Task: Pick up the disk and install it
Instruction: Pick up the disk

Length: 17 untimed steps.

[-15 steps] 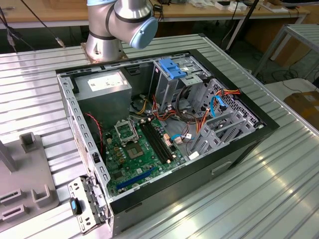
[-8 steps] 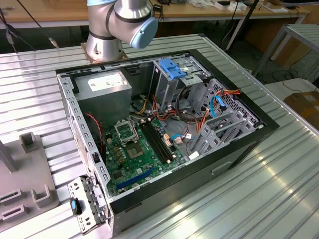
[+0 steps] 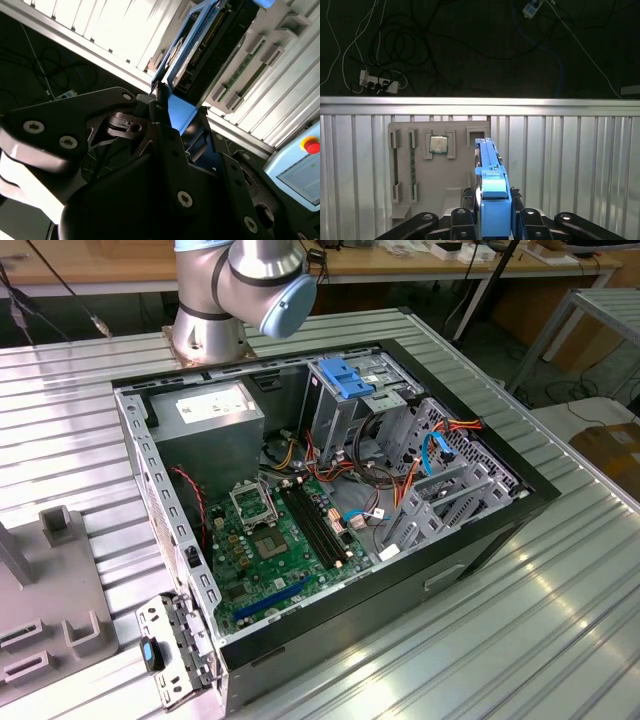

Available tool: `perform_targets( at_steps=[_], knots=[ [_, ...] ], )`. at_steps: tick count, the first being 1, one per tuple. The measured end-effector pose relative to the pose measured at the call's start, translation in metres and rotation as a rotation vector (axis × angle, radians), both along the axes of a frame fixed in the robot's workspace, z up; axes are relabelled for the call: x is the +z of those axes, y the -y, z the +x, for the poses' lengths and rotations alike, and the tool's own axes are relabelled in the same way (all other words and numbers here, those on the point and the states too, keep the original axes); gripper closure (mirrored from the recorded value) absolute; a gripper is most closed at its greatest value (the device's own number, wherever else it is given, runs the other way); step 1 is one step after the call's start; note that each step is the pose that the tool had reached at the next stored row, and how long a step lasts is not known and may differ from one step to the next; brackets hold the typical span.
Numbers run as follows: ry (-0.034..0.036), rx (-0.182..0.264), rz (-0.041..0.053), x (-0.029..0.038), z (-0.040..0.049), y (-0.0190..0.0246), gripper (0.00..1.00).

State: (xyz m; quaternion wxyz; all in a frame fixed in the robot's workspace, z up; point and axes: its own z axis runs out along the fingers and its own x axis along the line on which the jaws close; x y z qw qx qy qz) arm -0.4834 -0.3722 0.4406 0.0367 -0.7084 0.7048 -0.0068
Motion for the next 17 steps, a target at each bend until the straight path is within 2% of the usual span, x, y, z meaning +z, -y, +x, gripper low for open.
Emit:
perform_targets(
  at_steps=[3, 6, 8, 17],
  knots=[
    [0.0113, 0.001, 0.0001, -0.0011, -0.0032, 0.0, 0.63],
    [0.0118, 0.001, 0.0, 0.0008, -0.0036, 0.0, 0.63],
    [0.0119, 0.001, 0.0001, 0.0091, -0.0036, 0.0, 0.63],
    [0.0145, 0.002, 0.0002, 0.0091, -0.0036, 0.0, 0.64]
  ],
)
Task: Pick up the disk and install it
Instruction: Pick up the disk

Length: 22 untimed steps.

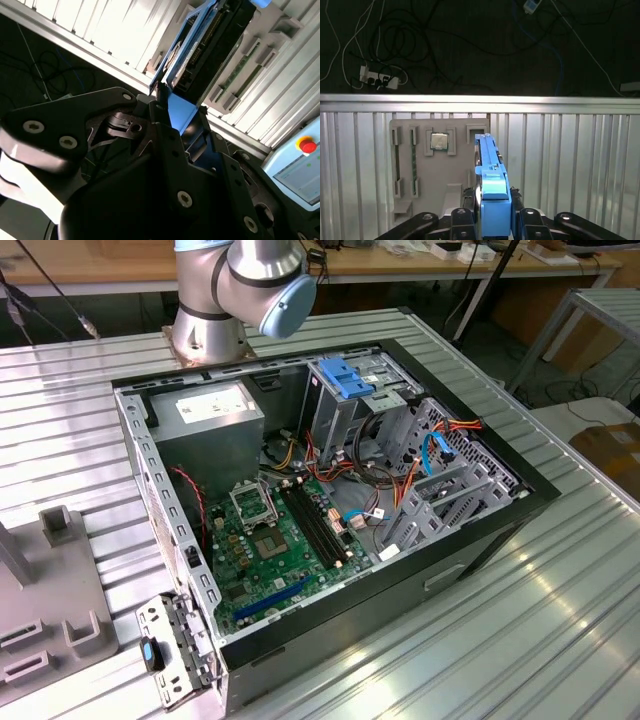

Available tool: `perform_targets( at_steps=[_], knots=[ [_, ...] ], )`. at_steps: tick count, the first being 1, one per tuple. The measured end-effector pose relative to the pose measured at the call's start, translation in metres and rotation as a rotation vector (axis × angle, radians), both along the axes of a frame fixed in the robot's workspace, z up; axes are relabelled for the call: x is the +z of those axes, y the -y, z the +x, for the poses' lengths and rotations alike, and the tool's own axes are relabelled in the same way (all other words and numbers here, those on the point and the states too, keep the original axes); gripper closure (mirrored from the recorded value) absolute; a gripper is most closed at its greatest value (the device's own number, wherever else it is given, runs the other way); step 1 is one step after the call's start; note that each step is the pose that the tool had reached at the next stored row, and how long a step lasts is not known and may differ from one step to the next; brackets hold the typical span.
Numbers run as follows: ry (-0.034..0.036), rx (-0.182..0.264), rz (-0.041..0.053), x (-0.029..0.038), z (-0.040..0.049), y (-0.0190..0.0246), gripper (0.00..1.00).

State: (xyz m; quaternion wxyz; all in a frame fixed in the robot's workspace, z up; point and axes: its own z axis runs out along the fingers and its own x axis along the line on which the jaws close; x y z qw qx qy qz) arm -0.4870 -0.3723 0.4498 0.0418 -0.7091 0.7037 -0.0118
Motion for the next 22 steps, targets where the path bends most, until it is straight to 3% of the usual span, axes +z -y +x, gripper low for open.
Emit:
perform_targets(
  at_steps=[2, 5, 7, 9, 12, 13, 15, 16, 19, 22],
  knots=[
    [0.0002, 0.0, 0.0, 0.0001, 0.0, 0.0, 0.64],
    [0.002, 0.0, -0.0023, 0.0116, -0.0003, -0.0001, 0.64],
    [0.0099, 0.001, -0.032, 0.0141, -0.0007, 0.0, 0.64],
    [0.0143, 0.001, -0.0461, 0.0147, -0.0009, 0.0001, 0.64],
    [0.0149, 0.001, -0.0461, 0.0147, -0.001, 0.0, 0.64],
    [0.0183, 0.0, -0.0453, 0.0146, -0.0011, 0.0001, 0.64],
    [0.0342, 0.0, -0.0413, 0.0146, -0.0011, 0.0001, 0.64],
    [0.0369, 0.0, -0.0408, 0.0145, -0.0011, 0.0002, 0.64],
    [0.0385, 0.0, -0.0408, 0.0165, -0.001, 0.0001, 0.64],
    [0.0387, 0.0, -0.0408, 0.0229, -0.0011, 0.0001, 0.64]
  ],
)
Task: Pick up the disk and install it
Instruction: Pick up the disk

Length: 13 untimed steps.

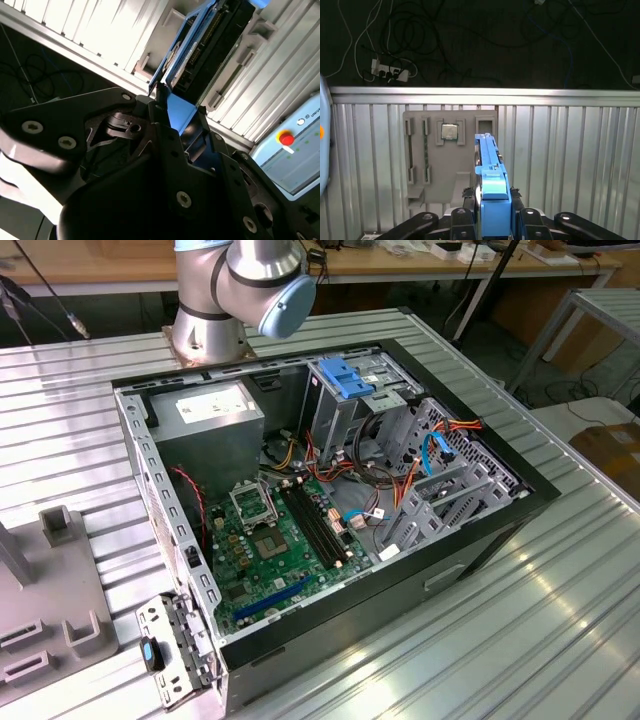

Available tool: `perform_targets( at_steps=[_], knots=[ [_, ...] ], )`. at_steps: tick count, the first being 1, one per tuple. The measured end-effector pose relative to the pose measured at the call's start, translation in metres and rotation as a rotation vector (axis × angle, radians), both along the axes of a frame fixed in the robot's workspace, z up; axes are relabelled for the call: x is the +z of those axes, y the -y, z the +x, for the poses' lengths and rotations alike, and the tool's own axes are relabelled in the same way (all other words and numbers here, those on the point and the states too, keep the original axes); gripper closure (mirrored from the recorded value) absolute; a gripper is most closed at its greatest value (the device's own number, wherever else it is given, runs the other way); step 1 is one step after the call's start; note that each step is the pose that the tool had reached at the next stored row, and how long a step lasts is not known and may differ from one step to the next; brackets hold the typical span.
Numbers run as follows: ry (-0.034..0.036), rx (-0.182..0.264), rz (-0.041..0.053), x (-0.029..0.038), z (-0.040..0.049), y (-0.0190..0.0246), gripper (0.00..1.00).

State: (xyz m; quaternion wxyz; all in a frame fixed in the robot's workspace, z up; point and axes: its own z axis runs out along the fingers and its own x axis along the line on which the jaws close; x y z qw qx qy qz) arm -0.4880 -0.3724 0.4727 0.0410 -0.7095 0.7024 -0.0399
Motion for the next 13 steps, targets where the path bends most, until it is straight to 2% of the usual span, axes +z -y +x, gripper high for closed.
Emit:
perform_targets(
  at_steps=[4, 7, 11, 13],
  knots=[
    [0.0, 0.0, 0.0001, 0.0004, 0.0001, 0.0, 0.64],
    [0.0001, 0.0, 0.0001, 0.0026, 0.0057, 0.0, 0.64],
    [0.0, 0.0, 0.0, 0.0121, 0.0136, 0.0, 0.64],
    [-0.0001, 0.0, 0.0001, 0.0169, 0.0207, 0.0, 0.64]
  ],
)
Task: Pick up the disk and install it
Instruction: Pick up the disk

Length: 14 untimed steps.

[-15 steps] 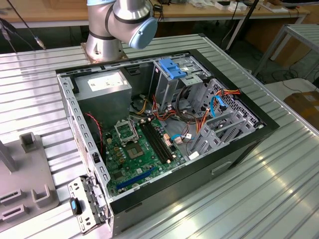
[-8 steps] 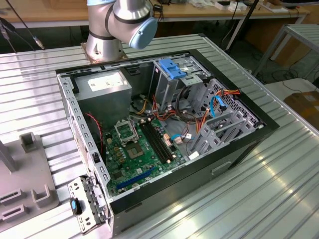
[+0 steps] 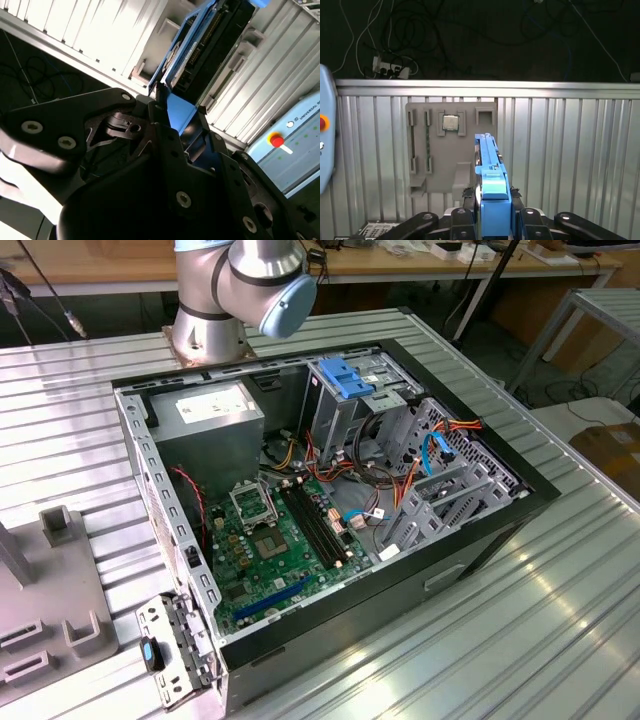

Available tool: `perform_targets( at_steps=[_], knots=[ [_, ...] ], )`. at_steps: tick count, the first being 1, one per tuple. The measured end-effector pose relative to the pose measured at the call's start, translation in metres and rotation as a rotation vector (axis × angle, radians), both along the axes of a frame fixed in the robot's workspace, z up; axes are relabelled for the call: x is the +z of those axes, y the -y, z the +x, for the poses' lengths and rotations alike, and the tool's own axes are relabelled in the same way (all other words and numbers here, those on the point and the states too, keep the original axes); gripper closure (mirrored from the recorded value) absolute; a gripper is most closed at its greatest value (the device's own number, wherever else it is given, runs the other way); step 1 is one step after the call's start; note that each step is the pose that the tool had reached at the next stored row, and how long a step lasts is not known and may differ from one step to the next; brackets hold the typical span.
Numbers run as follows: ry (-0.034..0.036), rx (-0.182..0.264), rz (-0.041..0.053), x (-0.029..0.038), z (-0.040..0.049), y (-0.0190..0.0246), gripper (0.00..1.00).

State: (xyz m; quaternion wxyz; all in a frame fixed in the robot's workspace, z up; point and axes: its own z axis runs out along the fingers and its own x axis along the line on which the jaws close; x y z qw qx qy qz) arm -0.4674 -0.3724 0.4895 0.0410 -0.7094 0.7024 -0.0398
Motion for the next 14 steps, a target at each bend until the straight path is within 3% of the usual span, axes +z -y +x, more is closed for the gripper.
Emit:
perform_targets(
  at_steps=[3, 7, 14],
  knots=[
    [0.0009, 0.0, 0.0, 0.0014, 0.0056, 0.0, 0.64],
    [0.0025, 0.001, 0.0001, 0.003, 0.0238, 0.0, 0.64],
    [0.0029, 0.002, -0.0001, 0.0061, 0.0382, 0.0, 0.64]
  ],
)
